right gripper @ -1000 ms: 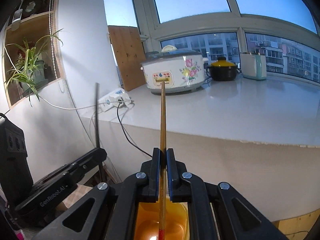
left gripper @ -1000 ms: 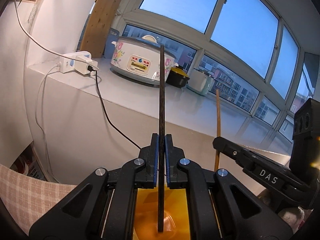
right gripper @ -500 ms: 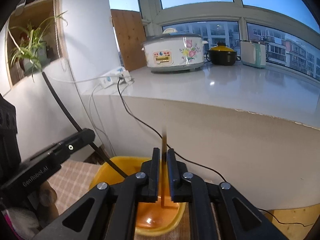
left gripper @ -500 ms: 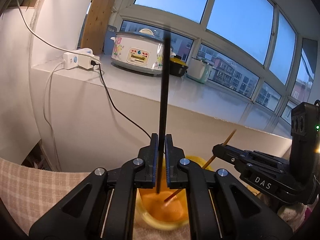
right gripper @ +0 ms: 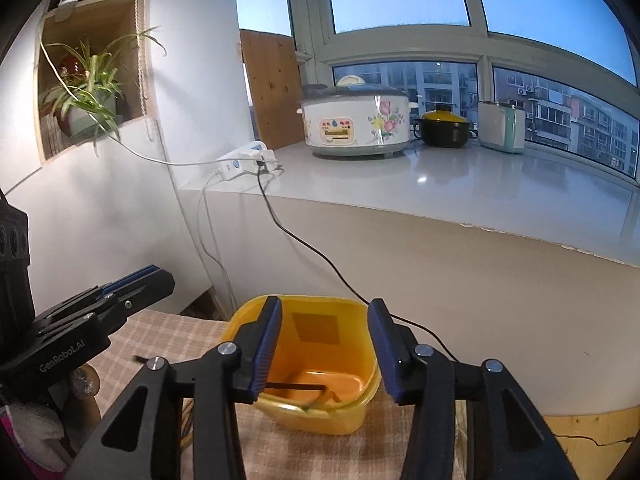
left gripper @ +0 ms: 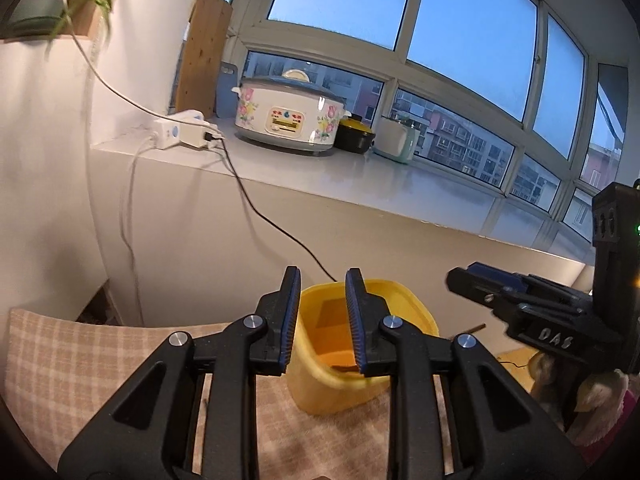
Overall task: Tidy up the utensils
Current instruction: 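Open both tools to drop the chopsticks into the yellow container, then move both tools back down to the remaining chopsticks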
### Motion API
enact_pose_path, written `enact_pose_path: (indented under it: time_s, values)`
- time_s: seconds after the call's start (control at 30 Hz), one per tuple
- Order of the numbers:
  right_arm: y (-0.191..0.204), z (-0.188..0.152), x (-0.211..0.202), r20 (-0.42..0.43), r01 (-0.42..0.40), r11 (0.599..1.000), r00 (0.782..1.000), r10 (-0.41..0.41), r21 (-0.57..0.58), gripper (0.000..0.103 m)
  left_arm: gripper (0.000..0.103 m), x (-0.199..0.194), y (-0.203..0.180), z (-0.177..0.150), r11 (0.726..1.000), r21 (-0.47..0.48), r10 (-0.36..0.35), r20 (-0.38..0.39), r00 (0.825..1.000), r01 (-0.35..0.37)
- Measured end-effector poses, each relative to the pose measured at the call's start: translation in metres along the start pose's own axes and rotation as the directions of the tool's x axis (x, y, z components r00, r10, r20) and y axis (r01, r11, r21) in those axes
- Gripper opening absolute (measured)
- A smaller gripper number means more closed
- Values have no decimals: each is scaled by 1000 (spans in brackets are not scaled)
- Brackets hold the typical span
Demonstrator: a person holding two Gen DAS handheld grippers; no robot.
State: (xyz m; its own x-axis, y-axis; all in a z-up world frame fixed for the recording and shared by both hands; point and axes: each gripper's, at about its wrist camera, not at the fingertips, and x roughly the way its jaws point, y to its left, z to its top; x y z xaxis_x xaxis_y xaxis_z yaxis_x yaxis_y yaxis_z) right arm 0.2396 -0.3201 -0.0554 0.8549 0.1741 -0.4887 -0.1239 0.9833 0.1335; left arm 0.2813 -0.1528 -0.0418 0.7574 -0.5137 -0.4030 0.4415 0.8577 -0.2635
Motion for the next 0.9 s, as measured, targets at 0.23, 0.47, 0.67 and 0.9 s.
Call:
enact_pose_path:
  time_s: [0.23,0.47,0.67,0.9]
  values:
    - [19,-11,-29,0,-66,998,998,66,-8,67,22,-40,29,-10,1000,-2,20,-6,1000,-20]
    - [44,-46,-34,-93,-143,990,986,141,-17,89,29,-50,79,-46,992,-10,121,-178,977,-125]
    - [66,-82,-8,-235,-234,972,944,233,23,90,29,-41,105,-84,988,3,144,-336,931,-152]
    - [83,-123,40,-403,-263,953,864,302,150,57,29,-21,123,-118,991,-57,81,-475,876,-123]
